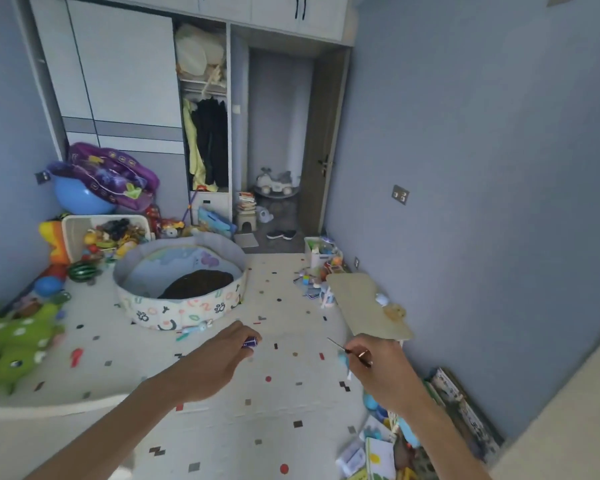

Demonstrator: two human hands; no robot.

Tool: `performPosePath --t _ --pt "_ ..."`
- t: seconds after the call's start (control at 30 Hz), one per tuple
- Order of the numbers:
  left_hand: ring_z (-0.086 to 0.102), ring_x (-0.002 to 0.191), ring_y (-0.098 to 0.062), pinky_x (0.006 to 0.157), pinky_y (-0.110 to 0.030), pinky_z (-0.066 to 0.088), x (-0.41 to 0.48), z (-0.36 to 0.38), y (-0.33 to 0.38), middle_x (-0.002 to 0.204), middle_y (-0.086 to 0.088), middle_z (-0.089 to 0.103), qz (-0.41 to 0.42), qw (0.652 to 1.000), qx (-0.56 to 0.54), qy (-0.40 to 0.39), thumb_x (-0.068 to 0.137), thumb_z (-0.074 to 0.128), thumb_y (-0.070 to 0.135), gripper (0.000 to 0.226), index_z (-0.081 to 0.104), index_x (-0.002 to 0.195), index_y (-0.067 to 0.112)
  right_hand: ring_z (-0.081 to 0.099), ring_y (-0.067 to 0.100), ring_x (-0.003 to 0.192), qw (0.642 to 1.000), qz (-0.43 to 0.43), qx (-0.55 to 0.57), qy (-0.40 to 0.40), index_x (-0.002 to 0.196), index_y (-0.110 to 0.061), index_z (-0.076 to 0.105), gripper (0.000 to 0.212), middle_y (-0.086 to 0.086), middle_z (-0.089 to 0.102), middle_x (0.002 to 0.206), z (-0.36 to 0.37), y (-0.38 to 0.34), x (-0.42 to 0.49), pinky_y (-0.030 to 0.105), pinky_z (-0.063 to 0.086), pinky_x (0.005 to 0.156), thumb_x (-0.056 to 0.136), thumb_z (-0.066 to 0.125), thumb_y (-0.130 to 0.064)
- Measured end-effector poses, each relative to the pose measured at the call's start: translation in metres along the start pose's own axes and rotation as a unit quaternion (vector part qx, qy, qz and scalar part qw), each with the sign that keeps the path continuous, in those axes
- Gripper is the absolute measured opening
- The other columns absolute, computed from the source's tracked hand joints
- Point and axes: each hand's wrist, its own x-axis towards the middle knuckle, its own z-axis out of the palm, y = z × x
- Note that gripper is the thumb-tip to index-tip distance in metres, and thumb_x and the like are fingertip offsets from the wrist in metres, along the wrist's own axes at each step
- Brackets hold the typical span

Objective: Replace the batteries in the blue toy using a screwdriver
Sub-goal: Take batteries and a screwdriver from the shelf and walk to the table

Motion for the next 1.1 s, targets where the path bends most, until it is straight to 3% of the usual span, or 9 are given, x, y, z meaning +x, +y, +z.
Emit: performPosePath --t 0.17,0.3,0.5,0.6,0.73,0.8,0.93,1.0,1.1 --pt "0.063 0.113 -0.012 0.086 -0.018 0.050 0.089 -0.051 -0.058 0.129 0.008 0.062 -0.029 0.999 0.002 0.023 0.113 0.046 0.028 0.022 0.053 0.134 0.027 0.068 -0.005 0.070 1.000 -0.017 0.014 -0.007 0.097 -0.023 0.077 0.015 -0.016 0.074 0.082 0.024 -0.003 0.125 0.007 0.051 0.071 0.094 0.069 -0.011" --pt "0.064 0.117 -0.011 0.101 -0.027 0.053 0.158 -0.083 -0.104 0.124 0.009 0.061 -0.029 0.999 0.005 0.036 0.112 0.048 0.027 0.018 0.054 0.129 0.026 0.073 0.005 0.077 1.000 -0.018 0.019 -0.012 0.097 -0.031 0.075 0.015 -0.017 0.077 0.085 0.051 -0.004 0.213 0.032 0.062 0.077 0.092 0.064 -0.021" --pt "0.060 0.103 -0.009 0.088 -0.015 0.047 0.276 -0.114 -0.177 0.116 0.012 0.059 -0.007 0.998 0.040 0.045 0.111 0.051 0.027 0.020 0.057 0.129 0.024 0.070 0.002 0.076 0.999 0.002 0.032 0.008 0.097 -0.030 0.075 0.016 -0.014 0.077 0.085 0.092 -0.009 0.337 0.030 0.061 0.079 0.094 0.066 -0.017" --pt "0.057 0.097 -0.007 0.092 -0.014 0.046 0.341 -0.133 -0.215 0.118 0.013 0.062 -0.005 0.997 0.057 0.055 0.111 0.048 0.035 0.019 0.057 0.127 0.029 0.069 0.006 0.075 0.999 0.025 0.027 0.018 0.097 -0.029 0.075 0.015 -0.010 0.077 0.085 0.108 -0.011 0.399 0.033 0.060 0.078 0.094 0.065 -0.019" --pt "0.057 0.095 -0.005 0.093 -0.013 0.046 0.425 -0.162 -0.246 0.119 0.009 0.062 0.024 0.997 0.061 0.030 0.112 0.046 0.028 0.012 0.055 0.120 0.031 0.068 0.008 0.073 0.998 0.048 0.014 0.036 0.098 -0.028 0.077 0.015 -0.007 0.079 0.086 0.117 -0.009 0.477 0.033 0.059 0.075 0.095 0.065 -0.018" --pt "0.057 0.087 -0.005 0.082 -0.006 0.046 0.464 -0.171 -0.255 0.112 0.011 0.058 0.023 0.997 0.069 0.027 0.113 0.045 0.028 0.008 0.050 0.115 0.034 0.067 0.007 0.068 0.997 0.060 0.018 0.035 0.098 -0.028 0.077 0.016 -0.006 0.078 0.082 0.121 -0.002 0.513 0.030 0.058 0.069 0.096 0.065 -0.018" --pt "0.051 0.085 0.004 0.077 0.003 0.040 0.551 -0.175 -0.271 0.114 0.011 0.057 0.017 0.998 0.056 -0.001 0.114 0.043 0.022 0.024 0.056 0.135 0.018 0.069 0.009 0.073 0.997 0.071 0.008 0.042 0.094 -0.026 0.076 0.016 -0.004 0.078 0.086 0.127 0.027 0.588 0.031 0.058 0.071 0.095 0.063 -0.017" --pt "0.051 0.086 0.003 0.075 0.001 0.043 0.600 -0.173 -0.277 0.125 0.005 0.060 0.022 0.999 0.047 -0.008 0.114 0.043 0.021 0.026 0.054 0.137 0.017 0.070 0.012 0.071 0.996 0.071 0.004 0.048 0.092 -0.022 0.074 0.013 0.000 0.078 0.085 0.128 0.048 0.629 0.035 0.059 0.071 0.094 0.062 -0.017" --pt "0.049 0.081 0.004 0.069 -0.004 0.043 0.670 -0.164 -0.278 0.111 0.008 0.055 0.017 0.999 0.051 -0.001 0.115 0.040 0.021 0.020 0.050 0.132 0.021 0.070 0.015 0.073 0.996 0.071 0.005 0.062 0.093 -0.022 0.077 0.013 0.000 0.078 0.085 0.124 0.082 0.690 0.033 0.057 0.070 0.093 0.065 -0.017"
